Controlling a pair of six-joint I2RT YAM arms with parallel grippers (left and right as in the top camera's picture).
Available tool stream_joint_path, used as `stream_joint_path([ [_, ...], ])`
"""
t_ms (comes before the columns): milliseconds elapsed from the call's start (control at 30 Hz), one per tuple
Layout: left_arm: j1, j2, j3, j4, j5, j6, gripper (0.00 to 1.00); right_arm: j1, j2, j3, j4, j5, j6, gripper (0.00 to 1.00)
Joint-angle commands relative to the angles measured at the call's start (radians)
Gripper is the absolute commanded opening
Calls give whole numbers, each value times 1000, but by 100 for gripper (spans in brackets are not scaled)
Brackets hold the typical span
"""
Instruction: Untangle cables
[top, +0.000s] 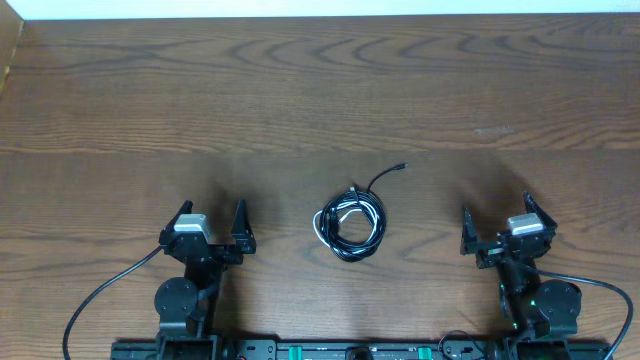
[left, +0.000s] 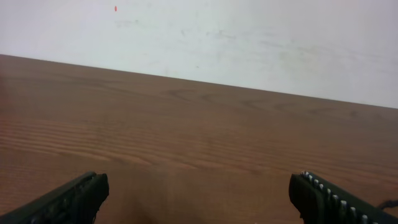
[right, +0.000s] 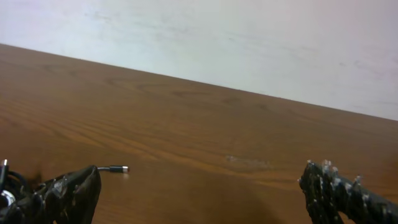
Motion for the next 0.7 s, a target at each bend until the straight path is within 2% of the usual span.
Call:
stream_joint_path([
  [0, -3, -6, -10, -45, 10, 10, 98, -4, -6, -2, -1, -12, 32, 99],
  [133, -3, -6, -10, -30, 11, 9, 98, -4, -6, -2, 7, -42, 34, 99],
  [233, -3, -6, -9, 32, 74, 2, 98, -4, -6, -2, 40, -104, 130, 99],
  [400, -3, 18, 48, 56, 88, -154, 98, -4, 3, 28, 51, -108, 264, 99],
  [533, -3, 113, 151, 40, 170, -175, 98, -4, 49, 127, 38, -137, 294, 99],
  [667, -3, 278, 314, -18, 251, -217, 98, -4, 179, 307, -44, -184, 303, 99],
])
